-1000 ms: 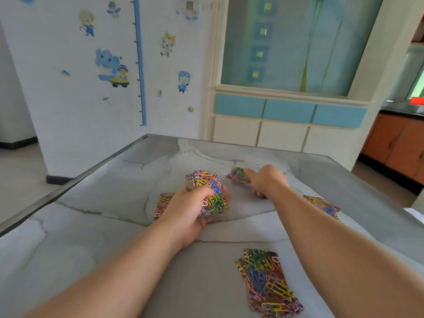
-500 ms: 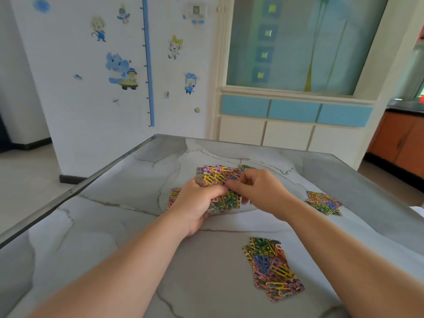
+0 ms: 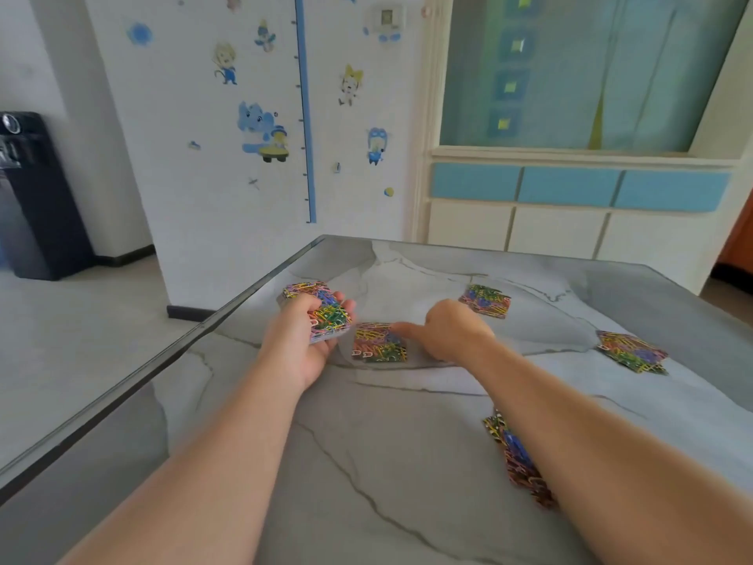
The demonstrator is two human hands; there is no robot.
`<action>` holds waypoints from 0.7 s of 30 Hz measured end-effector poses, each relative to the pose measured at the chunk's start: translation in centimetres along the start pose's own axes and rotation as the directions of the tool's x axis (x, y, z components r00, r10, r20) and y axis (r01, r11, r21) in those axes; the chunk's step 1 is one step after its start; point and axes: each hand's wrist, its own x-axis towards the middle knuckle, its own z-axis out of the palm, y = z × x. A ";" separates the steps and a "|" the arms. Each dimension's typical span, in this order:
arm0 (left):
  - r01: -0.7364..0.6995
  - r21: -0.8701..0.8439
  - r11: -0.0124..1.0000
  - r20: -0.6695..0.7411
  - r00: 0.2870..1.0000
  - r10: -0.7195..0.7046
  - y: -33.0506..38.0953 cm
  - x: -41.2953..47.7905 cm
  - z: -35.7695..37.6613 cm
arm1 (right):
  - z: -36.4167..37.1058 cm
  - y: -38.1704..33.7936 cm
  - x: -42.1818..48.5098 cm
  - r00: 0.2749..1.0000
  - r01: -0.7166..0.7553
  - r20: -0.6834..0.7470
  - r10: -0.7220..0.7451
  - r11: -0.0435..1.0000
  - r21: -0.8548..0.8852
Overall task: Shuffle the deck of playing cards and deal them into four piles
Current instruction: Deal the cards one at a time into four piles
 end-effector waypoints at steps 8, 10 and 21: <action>-0.040 0.298 0.954 0.113 0.994 0.006 -2.4 -1.8 3.4 | -1.6 2.8 -1.9 0.998 0.052 -0.055 -0.020 0.728 0.684; -0.062 0.390 0.919 0.219 0.975 -0.027 -4.0 -2.8 4.9 | -2.1 3.0 -3.1 0.986 0.160 -0.154 -0.069 0.669 0.726; 0.199 0.255 0.946 0.216 0.942 -0.256 -7.3 -4.5 7.2 | -6.7 9.7 -10.6 0.991 0.026 -0.077 0.108 0.408 0.913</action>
